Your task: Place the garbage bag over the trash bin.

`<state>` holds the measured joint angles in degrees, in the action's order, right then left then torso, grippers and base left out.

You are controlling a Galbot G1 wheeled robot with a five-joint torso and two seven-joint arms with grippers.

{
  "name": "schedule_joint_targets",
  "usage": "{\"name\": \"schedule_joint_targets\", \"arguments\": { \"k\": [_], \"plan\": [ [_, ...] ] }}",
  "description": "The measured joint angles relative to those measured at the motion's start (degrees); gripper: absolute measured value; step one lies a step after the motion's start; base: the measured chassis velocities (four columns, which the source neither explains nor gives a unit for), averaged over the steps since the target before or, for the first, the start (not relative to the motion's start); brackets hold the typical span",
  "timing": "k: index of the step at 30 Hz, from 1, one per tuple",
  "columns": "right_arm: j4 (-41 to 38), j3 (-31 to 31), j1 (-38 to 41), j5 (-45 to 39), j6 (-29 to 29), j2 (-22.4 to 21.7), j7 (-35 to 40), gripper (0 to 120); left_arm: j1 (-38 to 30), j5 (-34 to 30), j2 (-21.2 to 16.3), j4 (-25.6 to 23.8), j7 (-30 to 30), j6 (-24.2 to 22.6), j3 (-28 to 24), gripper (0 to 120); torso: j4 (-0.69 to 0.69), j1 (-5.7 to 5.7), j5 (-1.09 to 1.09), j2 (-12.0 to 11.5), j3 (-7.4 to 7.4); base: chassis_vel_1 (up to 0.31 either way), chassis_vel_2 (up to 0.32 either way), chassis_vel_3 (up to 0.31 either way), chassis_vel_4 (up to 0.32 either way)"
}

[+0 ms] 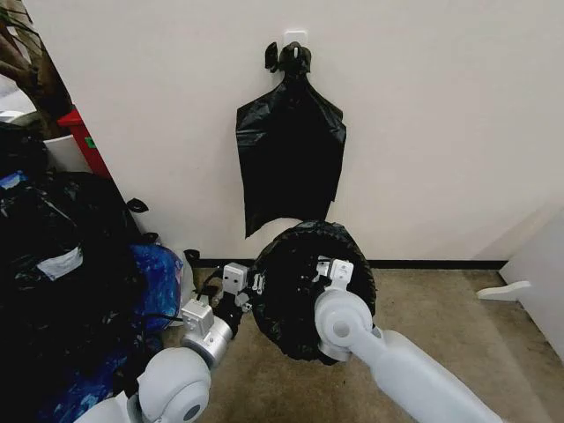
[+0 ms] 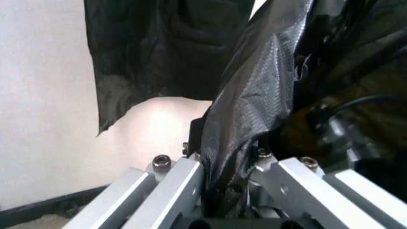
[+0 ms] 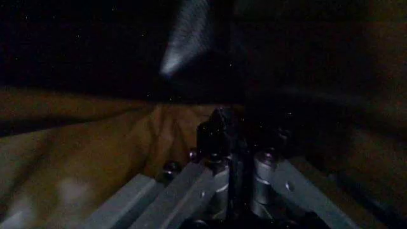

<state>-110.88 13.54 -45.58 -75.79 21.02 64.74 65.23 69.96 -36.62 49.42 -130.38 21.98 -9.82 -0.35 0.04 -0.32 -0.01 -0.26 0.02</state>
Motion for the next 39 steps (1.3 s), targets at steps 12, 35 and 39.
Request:
{"name": "schedule_joint_targets", "arguments": {
  "k": [12,35,39],
  "plan": [
    [-1.5,-1.0,-1.0,0.1,0.3,-0.5,-1.0,0,0.0,0.1,-0.1,-0.3,-0.2,-0.2,-0.1,1,0.0,0.0,0.01,0.0,0.0,0.0,0.0,0.0,0.0],
    [2.8,1.4,4.4,0.7,0.0,2.7,-1.2,0,1.5,0.7,-0.9,-2.4,-1.4,-0.2,0.0,1,0.0,0.0,0.0,0.0,0.0,0.0,0.0,0.0,0.0],
    [2.4,1.4,4.2,0.6,0.0,2.6,-1.2,0,1.5,0.8,-0.7,-2.4,-1.4,-0.2,-0.1,1,0.0,0.0,0.0,0.0,0.0,0.0,0.0,0.0,0.0]
  ]
}}
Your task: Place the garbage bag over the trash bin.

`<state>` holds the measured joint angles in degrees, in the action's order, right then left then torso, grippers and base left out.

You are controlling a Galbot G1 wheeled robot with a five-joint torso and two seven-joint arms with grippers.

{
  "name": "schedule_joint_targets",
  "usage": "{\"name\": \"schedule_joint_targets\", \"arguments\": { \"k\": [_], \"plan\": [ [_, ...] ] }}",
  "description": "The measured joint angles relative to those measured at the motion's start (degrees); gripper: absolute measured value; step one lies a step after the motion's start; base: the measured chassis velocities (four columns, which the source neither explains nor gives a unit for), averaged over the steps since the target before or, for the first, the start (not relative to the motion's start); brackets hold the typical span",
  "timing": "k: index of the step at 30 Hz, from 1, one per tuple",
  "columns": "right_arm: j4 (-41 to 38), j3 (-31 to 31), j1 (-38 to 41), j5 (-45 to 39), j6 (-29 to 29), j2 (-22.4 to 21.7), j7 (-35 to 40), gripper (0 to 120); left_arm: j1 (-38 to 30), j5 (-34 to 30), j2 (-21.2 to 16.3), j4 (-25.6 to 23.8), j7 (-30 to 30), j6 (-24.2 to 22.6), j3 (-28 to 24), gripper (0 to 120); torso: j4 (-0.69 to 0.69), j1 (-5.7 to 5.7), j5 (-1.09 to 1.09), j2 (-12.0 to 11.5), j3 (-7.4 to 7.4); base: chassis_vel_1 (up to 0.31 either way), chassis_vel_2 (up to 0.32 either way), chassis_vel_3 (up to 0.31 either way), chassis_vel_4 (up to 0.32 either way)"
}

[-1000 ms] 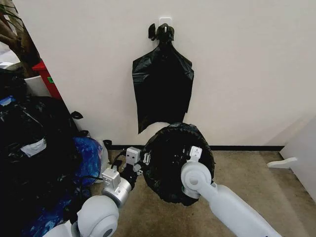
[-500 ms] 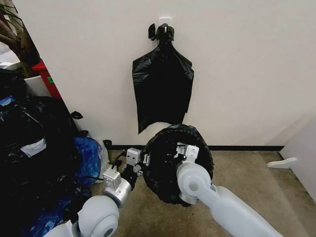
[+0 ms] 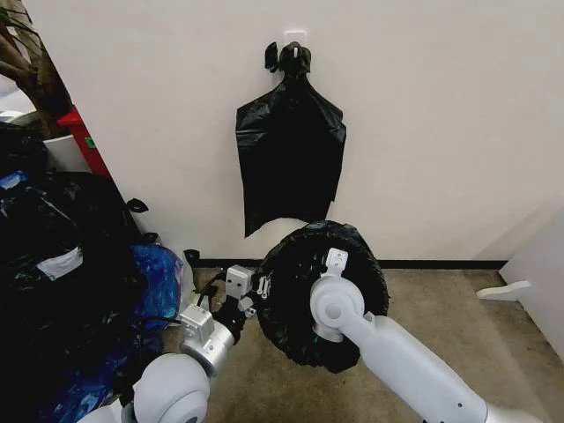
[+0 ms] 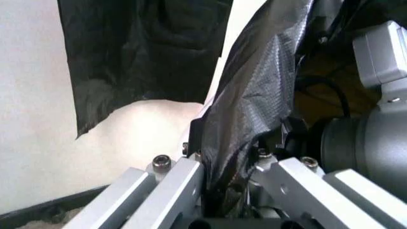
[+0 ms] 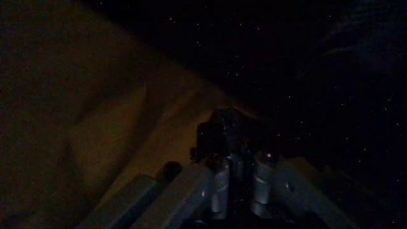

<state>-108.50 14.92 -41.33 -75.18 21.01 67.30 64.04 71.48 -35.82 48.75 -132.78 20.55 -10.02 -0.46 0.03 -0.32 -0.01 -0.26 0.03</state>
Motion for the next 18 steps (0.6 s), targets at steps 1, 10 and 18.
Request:
{"name": "schedule_joint_targets", "arguments": {
  "k": [1,10,18],
  "plan": [
    [-0.8,0.1,-0.1,-0.2,0.0,-0.2,0.1,0,-0.1,0.0,0.1,0.2,0.0,0.0,0.0,1,0.0,0.0,0.0,0.0,0.0,0.0,0.0,0.0,0.0],
    [-6.7,3.9,-1.1,-2.6,0.0,-0.5,1.7,0,-1.0,-0.1,0.3,1.8,0.3,0.1,0.2,1,0.0,0.0,0.01,0.0,0.0,0.0,0.0,0.0,0.0],
    [-2.4,5.1,-1.1,-1.2,0.1,1.6,1.8,0,-0.9,-0.3,0.1,0.7,0.3,0.1,0.3,1,0.0,0.0,0.0,0.0,0.0,0.0,0.0,0.0,0.0]
  ]
}}
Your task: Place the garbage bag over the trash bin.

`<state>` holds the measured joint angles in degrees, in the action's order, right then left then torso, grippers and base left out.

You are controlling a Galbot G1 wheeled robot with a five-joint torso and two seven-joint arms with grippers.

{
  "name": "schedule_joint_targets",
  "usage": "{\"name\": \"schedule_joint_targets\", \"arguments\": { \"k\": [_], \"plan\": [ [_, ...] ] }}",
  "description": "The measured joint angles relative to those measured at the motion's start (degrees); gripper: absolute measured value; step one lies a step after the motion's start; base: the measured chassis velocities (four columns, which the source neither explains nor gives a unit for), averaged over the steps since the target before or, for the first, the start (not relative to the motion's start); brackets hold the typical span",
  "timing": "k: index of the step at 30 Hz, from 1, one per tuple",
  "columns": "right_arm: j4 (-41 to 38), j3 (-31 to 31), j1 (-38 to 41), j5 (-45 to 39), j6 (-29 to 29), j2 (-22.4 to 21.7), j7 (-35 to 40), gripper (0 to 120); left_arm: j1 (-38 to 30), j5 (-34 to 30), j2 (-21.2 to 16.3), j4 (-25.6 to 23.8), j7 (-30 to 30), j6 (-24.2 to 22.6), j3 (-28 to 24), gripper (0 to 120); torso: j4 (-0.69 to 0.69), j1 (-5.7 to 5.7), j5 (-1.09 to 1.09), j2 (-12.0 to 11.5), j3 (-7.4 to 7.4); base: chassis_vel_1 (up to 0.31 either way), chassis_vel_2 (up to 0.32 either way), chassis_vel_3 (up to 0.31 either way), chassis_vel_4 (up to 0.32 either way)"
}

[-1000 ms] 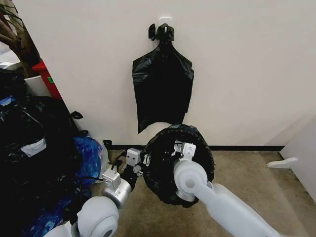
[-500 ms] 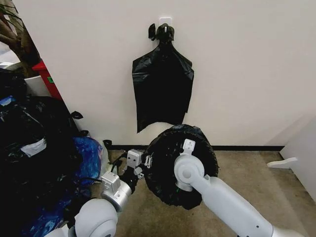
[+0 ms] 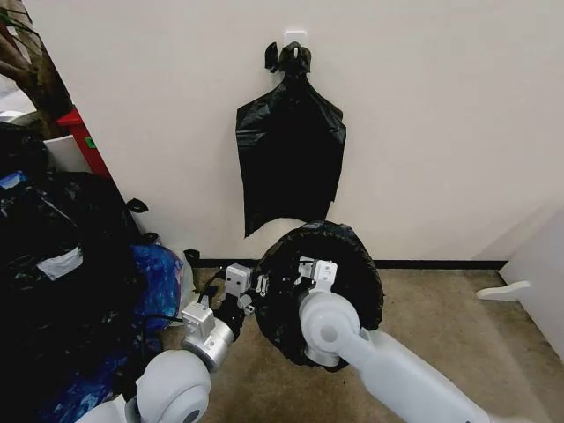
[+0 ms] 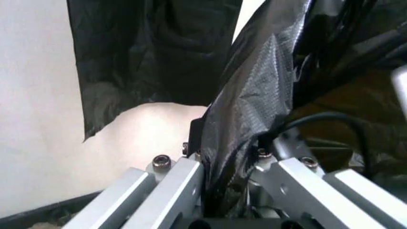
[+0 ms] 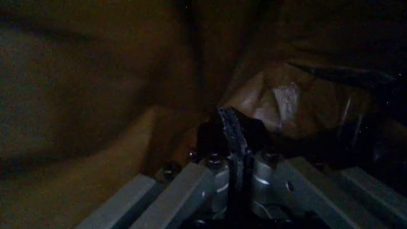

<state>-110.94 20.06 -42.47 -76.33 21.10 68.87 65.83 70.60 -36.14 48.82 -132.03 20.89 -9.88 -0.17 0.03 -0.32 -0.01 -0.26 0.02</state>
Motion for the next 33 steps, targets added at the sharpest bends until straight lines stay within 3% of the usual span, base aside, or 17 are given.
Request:
{"name": "schedule_joint_targets", "arguments": {
  "k": [9,19,24,27,30,33],
  "plan": [
    [-1.1,-0.1,0.0,0.4,-0.1,-0.6,0.5,0,0.1,0.0,0.1,-0.1,0.0,0.0,0.1,1,0.0,0.0,0.0,0.0,0.0,0.0,0.0,0.0,0.0],
    [-12.6,-0.2,-0.8,-3.2,3.8,-5.1,-0.3,0,-1.1,0.1,0.7,4.6,0.3,0.4,0.2,1,0.0,0.0,0.0,0.0,0.0,0.0,0.0,0.0,0.0],
    [-18.6,-1.4,-3.0,-3.1,6.1,-7.7,-3.2,11,-1.4,-0.7,1.1,7.0,0.3,0.7,2.0,1,0.0,0.0,0.0,0.0,0.0,0.0,0.0,0.0,0.0],
    [-23.0,-3.2,-4.5,-2.3,7.5,-10.5,-6.9,26,-1.6,-2.1,1.2,7.9,0.8,0.8,2.7,1,0.0,0.0,-0.01,0.0,0.0,0.0,0.0,0.0,0.0],
    [-26.1,-6.0,-6.2,-2.0,8.8,-13.3,-10.2,34,-1.6,-3.1,1.2,8.2,1.2,0.7,3.0,1,-0.01,0.0,0.0,0.0,0.0,0.0,0.0,0.0,0.0],
    [-30.0,-12.9,-10.7,0.0,10.7,-17.6,-18.1,48,-1.7,-4.1,1.1,8.9,1.4,0.5,3.6,1,0.01,0.0,-0.02,0.0,0.0,0.0,0.0,0.0,0.0]
  ]
}}
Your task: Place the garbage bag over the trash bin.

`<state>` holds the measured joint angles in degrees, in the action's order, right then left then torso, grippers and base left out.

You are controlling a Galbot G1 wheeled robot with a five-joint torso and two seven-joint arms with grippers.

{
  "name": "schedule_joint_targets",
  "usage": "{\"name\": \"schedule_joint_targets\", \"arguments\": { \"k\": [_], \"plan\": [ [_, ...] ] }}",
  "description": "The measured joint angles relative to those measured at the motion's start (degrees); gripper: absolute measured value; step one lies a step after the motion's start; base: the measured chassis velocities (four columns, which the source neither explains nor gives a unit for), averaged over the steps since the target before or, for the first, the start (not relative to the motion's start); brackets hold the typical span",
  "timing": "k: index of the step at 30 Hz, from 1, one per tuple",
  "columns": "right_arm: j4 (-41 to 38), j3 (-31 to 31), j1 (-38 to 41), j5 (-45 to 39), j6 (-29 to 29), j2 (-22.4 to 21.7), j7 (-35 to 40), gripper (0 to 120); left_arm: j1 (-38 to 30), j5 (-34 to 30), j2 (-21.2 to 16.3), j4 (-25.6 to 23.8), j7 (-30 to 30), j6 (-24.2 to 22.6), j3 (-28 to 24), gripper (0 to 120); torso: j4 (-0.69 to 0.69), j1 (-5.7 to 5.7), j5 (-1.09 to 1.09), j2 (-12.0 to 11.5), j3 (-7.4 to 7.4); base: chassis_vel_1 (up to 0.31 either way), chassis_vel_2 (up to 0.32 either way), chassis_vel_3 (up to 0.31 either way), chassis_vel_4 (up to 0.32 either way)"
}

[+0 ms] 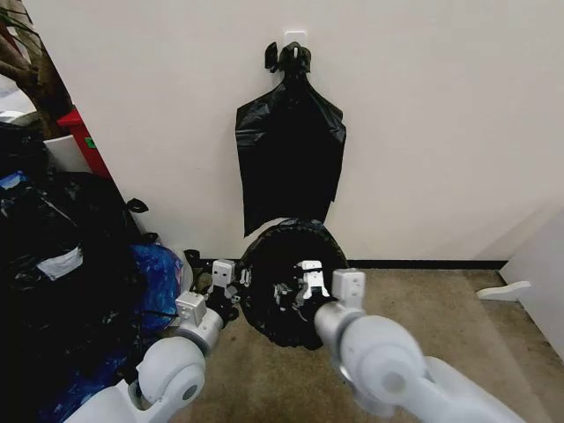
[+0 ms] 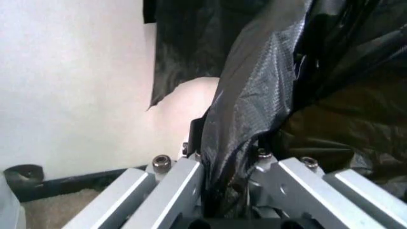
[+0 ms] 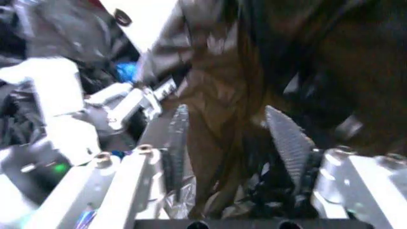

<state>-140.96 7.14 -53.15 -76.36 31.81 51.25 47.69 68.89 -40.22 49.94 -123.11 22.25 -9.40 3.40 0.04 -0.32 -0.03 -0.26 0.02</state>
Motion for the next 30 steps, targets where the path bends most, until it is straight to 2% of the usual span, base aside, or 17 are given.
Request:
{"name": "schedule_joint_targets", "arguments": {
  "k": [2,4,5,7,10,13,14,15,17,19,24,30],
  "plan": [
    [-1.5,-3.7,-2.4,3.4,0.2,-2.8,-7.2,55,-0.1,-0.7,0.0,0.2,0.0,-0.3,0.2,1,0.01,0.0,0.01,0.0,0.0,0.0,0.0,0.0,0.0],
    [-2.2,-7.5,-4.3,8.9,-2.0,-7.0,-15.6,63,-0.1,-1.3,-0.1,0.7,-1.0,-0.4,0.4,1,0.01,0.0,0.02,0.0,0.0,0.0,0.0,0.0,0.0],
    [-2.2,-7.5,-4.3,8.9,-2.0,-7.0,-15.6,63,-0.1,-1.3,-0.1,0.7,-1.0,-0.4,0.4,1,0.01,0.0,0.02,0.0,0.0,0.0,0.0,0.0,0.0],
    [-1.6,-10.4,-4.2,9.1,-3.3,-9.3,-19.8,71,-0.1,-1.9,-0.6,1.3,-2.5,0.6,0.4,1,0.02,0.0,0.02,0.0,0.0,0.0,0.0,0.0,0.0],
    [2.0,-17.1,-2.2,1.9,-4.0,-11.3,-24.4,84,0.5,-2.1,-2.1,2.6,-6.6,3.4,0.8,1,-0.02,0.0,0.02,0.0,0.0,0.0,0.0,0.0,0.0],
    [3.7,-19.2,-1.3,-2.5,-3.7,-11.8,-25.8,90,0.7,-1.6,-2.5,3.3,-8.6,4.7,1.1,1,-0.02,0.0,0.0,0.0,0.0,0.0,0.0,0.0,0.0],
    [5.1,-21.0,-0.7,-6.9,-3.1,-12.2,-26.3,97,0.9,-0.8,-2.9,4.2,-11.0,7.0,1.4,1,-0.03,0.0,0.0,0.0,0.0,0.0,0.0,0.0,0.0],
    [7.1,-22.8,0.2,-13.1,-1.9,-12.6,-26.4,98,1.0,0.0,-3.1,5.2,-13.4,9.6,1.6,1,-0.01,0.0,0.02,0.0,0.0,0.0,0.0,0.0,0.0],
    [11.0,-25.3,1.2,-21.2,0.6,-13.3,-27.0,100,1.2,1.9,-3.5,6.8,-17.1,13.7,2.0,1,-0.02,0.0,0.02,0.0,0.0,0.0,0.0,0.0,0.0],
    [11.9,-25.9,1.3,-22.7,1.1,-13.4,-27.4,100,1.2,2.2,-3.6,7.0,-17.6,14.3,2.0,1,-0.02,0.0,0.01,0.0,0.0,0.0,0.0,0.0,0.0],
    [18.1,-31.1,0.3,-35.3,7.6,-14.4,-30.1,100,1.3,6.8,-4.2,9.4,-22.1,21.7,2.4,1,0.0,0.0,0.01,0.0,0.01,0.0,0.0,0.0,0.0],
    [16.7,-31.5,-1.7,-36.0,8.5,-14.4,-28.5,100,0.9,8.8,-4.3,9.9,-22.5,22.8,2.3,1,0.0,0.0,0.02,0.0,0.0,0.0,0.0,0.0,0.0]
  ]
}}
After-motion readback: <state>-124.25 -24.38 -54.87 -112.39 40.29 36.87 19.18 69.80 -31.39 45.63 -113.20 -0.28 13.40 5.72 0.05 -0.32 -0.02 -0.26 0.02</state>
